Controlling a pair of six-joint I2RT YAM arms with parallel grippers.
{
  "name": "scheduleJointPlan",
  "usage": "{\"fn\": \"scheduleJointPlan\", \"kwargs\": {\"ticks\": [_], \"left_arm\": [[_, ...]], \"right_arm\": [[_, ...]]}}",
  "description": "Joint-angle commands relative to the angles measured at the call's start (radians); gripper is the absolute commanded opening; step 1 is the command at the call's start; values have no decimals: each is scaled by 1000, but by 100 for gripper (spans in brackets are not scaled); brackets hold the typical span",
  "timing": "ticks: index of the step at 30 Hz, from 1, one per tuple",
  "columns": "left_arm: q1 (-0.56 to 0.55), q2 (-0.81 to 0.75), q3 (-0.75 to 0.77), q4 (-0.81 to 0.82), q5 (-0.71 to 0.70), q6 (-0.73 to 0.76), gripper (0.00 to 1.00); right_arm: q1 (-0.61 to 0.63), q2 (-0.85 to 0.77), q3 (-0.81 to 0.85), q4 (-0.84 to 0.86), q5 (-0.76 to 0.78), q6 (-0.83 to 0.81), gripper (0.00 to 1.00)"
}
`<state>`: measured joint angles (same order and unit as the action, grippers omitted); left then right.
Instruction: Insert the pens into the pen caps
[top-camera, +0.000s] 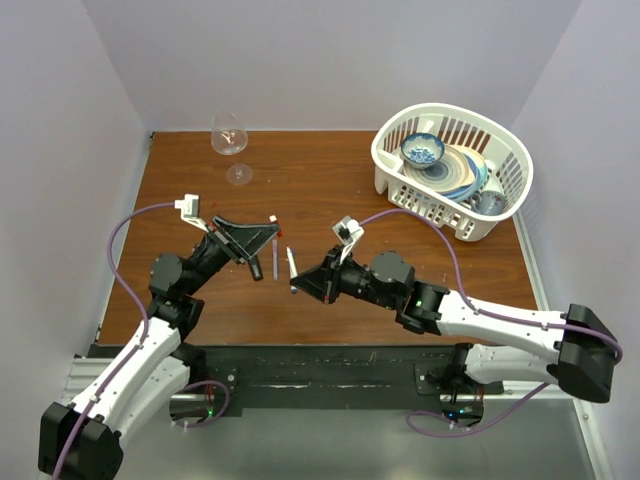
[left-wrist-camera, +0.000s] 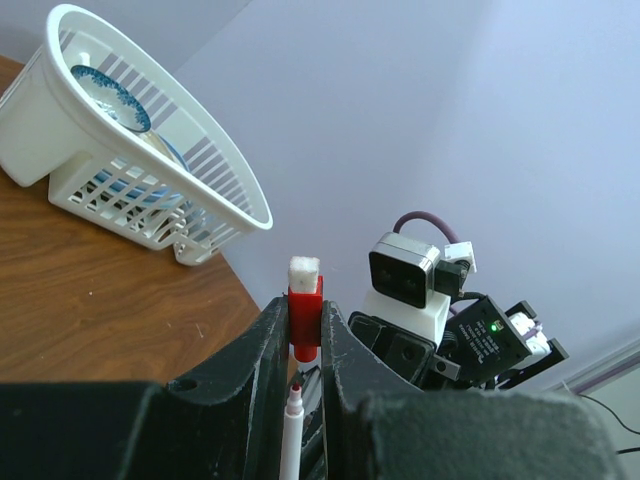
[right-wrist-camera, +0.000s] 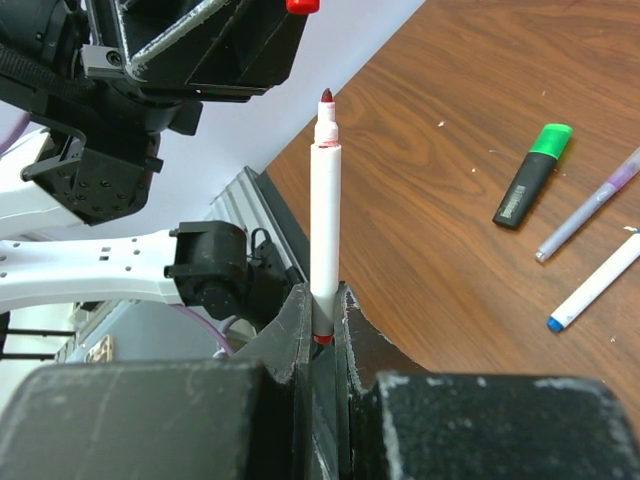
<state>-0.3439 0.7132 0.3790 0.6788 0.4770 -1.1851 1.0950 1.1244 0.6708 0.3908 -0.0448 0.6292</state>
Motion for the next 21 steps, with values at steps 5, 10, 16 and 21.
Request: {"fn": "scheduleJointPlan", "kwargs": {"ticks": [5, 10, 16, 21], "left_arm": [[-14, -4, -3, 39, 9, 16, 0], [-20, -8, -9, 36, 18, 18, 0], [-24, -21, -22, 22, 17, 30, 0], [-26, -23, -23, 13, 17, 36, 0]], "right_arm": [[9, 15, 52, 60, 0, 7, 0], [9, 23, 58, 59, 0, 7, 0], [11, 26, 61, 59, 0, 10, 0], [11, 28, 62, 60, -1, 15, 0]]}}
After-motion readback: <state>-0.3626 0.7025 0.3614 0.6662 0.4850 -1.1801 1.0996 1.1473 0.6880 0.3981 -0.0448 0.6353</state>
